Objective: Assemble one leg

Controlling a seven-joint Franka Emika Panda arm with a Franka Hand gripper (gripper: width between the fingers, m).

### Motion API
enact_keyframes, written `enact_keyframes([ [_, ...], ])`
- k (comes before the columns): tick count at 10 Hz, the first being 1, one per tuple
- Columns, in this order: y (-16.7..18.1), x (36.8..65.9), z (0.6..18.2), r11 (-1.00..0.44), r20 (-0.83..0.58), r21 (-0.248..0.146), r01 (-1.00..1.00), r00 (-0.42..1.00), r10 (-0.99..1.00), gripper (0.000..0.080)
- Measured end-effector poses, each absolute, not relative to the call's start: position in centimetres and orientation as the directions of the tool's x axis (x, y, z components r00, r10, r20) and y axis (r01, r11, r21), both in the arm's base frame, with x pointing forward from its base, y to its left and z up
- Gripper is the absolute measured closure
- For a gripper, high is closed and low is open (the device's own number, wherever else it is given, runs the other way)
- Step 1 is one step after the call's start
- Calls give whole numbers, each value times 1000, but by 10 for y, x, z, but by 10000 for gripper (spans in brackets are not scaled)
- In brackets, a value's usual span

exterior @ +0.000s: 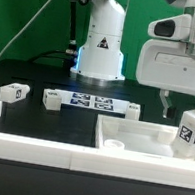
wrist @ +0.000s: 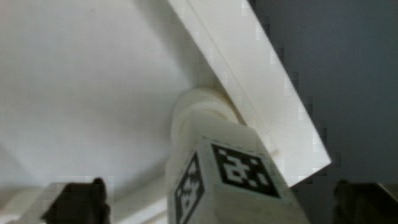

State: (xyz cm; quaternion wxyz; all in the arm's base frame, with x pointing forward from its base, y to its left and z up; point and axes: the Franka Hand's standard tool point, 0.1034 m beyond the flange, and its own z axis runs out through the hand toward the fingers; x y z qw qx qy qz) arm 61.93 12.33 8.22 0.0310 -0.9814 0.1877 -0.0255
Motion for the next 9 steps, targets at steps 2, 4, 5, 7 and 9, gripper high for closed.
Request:
enact_keyframes([
  [2,127,620,82,-986,46,-56,-160,986,-163,151],
  [4,127,625,81,-997,55,-39,66,996,64,150],
  [5,125,625,79,-989,55,-34,146,988,144,150],
  [7,122,625,79,-944,60,-23,330,943,329,150],
  [9,122,625,79,-904,63,-17,427,903,426,172],
])
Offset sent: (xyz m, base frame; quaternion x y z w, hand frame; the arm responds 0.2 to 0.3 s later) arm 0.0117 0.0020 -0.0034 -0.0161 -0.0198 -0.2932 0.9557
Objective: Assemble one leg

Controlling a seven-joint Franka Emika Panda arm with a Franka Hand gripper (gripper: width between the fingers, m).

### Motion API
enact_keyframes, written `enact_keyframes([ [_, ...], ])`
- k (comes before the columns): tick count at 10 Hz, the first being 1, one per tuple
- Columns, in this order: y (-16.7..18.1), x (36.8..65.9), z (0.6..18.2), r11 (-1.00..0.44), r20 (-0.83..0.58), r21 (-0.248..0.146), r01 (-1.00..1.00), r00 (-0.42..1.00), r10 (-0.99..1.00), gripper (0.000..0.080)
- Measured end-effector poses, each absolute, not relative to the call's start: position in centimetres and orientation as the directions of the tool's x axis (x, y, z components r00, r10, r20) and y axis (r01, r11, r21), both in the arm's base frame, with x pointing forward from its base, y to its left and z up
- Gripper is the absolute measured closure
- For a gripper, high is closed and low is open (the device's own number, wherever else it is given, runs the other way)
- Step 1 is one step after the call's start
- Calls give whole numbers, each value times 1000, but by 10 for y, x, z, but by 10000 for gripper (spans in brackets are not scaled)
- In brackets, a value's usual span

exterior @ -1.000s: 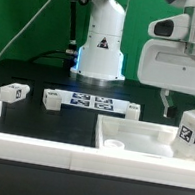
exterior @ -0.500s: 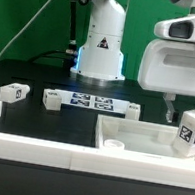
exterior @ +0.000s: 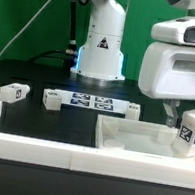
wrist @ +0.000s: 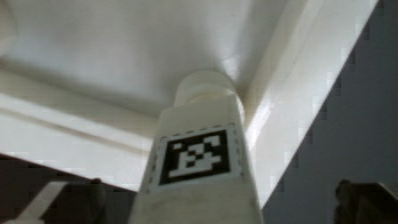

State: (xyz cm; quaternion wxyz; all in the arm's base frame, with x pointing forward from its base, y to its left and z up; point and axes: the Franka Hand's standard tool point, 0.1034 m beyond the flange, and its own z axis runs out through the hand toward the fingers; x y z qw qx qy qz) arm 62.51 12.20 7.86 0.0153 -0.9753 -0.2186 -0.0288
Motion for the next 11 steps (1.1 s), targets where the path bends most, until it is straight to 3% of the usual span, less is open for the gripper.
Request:
enact_keyframes([
  [1,122,625,79,-908,63,-18,418,907,416,172],
  [3,122,625,79,-909,62,-18,417,907,416,513],
  [8,122,625,79,-946,72,-24,324,944,322,509],
  [11,119,622,78,-996,68,-61,-70,995,-74,509],
])
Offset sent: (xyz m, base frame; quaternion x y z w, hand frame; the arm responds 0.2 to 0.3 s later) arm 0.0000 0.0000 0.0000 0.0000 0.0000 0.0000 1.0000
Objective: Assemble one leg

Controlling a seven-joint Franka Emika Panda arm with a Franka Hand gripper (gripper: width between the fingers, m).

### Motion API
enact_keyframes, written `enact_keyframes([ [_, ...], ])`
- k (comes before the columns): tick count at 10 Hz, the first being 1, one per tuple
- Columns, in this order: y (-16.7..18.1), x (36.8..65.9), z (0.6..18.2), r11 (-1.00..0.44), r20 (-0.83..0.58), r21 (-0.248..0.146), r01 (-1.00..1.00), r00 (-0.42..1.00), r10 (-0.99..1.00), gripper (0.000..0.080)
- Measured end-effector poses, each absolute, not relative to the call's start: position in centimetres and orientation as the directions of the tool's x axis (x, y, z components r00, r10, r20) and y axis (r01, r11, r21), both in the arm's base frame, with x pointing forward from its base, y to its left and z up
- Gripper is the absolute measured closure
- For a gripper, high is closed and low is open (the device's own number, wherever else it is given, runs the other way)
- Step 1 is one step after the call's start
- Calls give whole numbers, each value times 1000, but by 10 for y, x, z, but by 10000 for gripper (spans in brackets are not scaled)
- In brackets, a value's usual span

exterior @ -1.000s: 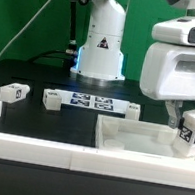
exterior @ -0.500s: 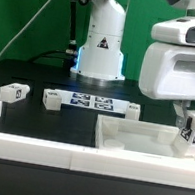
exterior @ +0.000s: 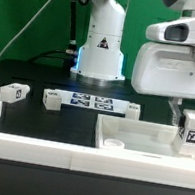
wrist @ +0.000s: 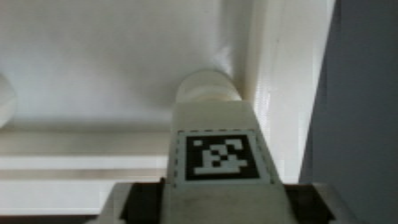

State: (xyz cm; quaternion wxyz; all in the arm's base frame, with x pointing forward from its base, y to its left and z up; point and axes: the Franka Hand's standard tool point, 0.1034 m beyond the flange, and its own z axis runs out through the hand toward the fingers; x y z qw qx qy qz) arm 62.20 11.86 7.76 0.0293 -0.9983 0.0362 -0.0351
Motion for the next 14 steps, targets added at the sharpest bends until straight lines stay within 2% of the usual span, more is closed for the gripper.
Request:
enact_keyframes([
  [3,117,622,77,-914,44,-79,-399,914,-403,508],
  [7,118,620,77,-609,2,-80,-789,611,-791,508],
  [8,118,620,77,-516,-15,-83,-853,518,-855,508],
  [11,119,620,76,-468,-26,-86,-880,472,-881,508],
  [13,121,620,76,-551,-16,-89,-829,555,-832,258],
  [14,122,621,76,-626,-5,-93,-775,629,-778,184],
])
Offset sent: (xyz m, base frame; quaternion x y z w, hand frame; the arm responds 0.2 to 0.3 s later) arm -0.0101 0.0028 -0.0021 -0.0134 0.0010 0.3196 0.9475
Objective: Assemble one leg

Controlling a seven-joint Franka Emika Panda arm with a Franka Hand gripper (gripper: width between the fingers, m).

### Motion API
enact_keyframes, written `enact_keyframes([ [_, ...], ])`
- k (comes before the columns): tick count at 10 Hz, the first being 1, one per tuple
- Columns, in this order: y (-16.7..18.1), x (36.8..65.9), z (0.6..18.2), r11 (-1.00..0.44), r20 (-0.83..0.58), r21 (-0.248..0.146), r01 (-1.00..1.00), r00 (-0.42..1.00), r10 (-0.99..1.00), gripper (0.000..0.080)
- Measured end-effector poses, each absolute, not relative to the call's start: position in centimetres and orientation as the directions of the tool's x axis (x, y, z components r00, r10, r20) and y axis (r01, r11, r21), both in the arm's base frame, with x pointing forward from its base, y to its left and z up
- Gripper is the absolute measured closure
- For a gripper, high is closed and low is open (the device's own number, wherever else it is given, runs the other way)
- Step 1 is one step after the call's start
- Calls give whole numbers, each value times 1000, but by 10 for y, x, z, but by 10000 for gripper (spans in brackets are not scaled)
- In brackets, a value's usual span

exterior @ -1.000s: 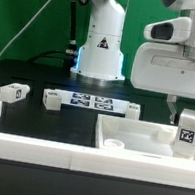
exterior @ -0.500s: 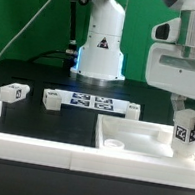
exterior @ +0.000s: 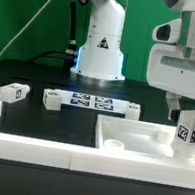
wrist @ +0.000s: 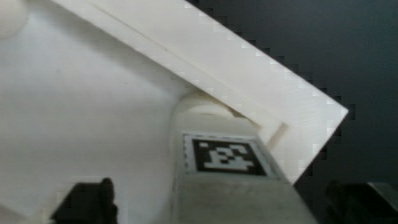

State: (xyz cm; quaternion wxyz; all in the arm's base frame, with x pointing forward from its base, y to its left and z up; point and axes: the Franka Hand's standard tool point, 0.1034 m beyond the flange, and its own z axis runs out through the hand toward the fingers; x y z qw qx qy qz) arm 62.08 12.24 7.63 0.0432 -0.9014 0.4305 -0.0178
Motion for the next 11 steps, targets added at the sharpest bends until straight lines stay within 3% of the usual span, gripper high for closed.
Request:
enact_keyframes([
  [3,125,621,76,-846,26,-88,-525,848,-529,151],
  [6,126,626,76,-991,58,-34,-131,989,-133,150],
  [11,127,627,75,-974,65,15,227,972,228,150],
])
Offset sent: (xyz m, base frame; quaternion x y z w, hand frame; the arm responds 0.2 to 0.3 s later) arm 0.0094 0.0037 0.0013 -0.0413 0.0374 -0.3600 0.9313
